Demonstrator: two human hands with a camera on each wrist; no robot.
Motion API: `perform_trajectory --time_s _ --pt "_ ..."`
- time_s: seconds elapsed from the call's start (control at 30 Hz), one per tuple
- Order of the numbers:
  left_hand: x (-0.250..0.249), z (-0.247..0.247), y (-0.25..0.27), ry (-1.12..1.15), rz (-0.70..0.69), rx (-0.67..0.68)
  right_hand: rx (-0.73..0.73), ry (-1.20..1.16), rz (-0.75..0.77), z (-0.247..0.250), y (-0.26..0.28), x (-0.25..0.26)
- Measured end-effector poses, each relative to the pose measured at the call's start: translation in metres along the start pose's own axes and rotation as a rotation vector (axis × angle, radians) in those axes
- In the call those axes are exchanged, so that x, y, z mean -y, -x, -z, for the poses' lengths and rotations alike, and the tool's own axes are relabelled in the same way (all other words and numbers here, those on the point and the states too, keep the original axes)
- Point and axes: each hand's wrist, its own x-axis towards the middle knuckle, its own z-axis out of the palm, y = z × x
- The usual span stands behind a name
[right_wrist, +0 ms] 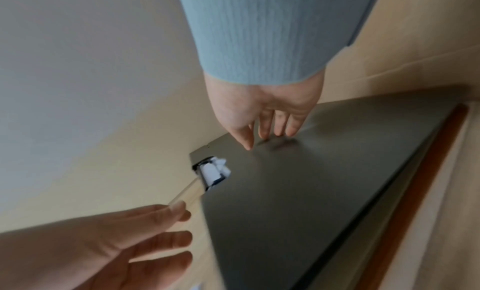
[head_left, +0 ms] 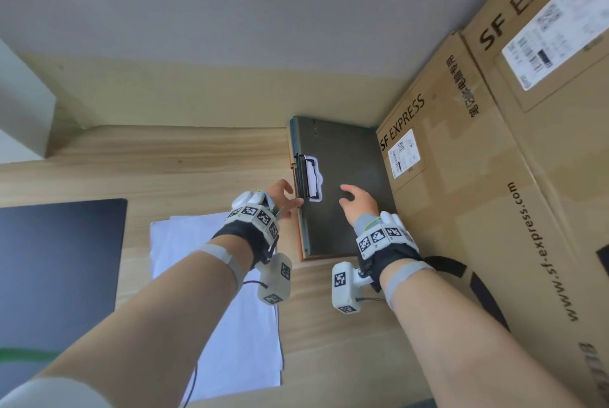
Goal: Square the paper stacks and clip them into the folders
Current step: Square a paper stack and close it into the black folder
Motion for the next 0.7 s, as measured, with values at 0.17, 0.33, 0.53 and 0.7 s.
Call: perform_trajectory --time_s 0.17,0.33,0.53,0.7 --pt "0.048 0.035 0.010 -0.214 0.076 -0.119 -0.050 -0.133 0.103 -0.035 0.027 0.040" --pt "0.108 0.081 0.039 -0.422 0.257 -0.225 0.098 -0.230 0.105 -0.083 0.064 0.068" --pt "0.151 0.091 0.075 -0.389 0.267 -0.208 0.155 -0.067 -0.064 -0.117 0.095 0.065" --pt "0.168 0.085 0.091 -0.333 0.187 -0.228 0.084 -0.066 -0.163 -0.130 0.117 0.062"
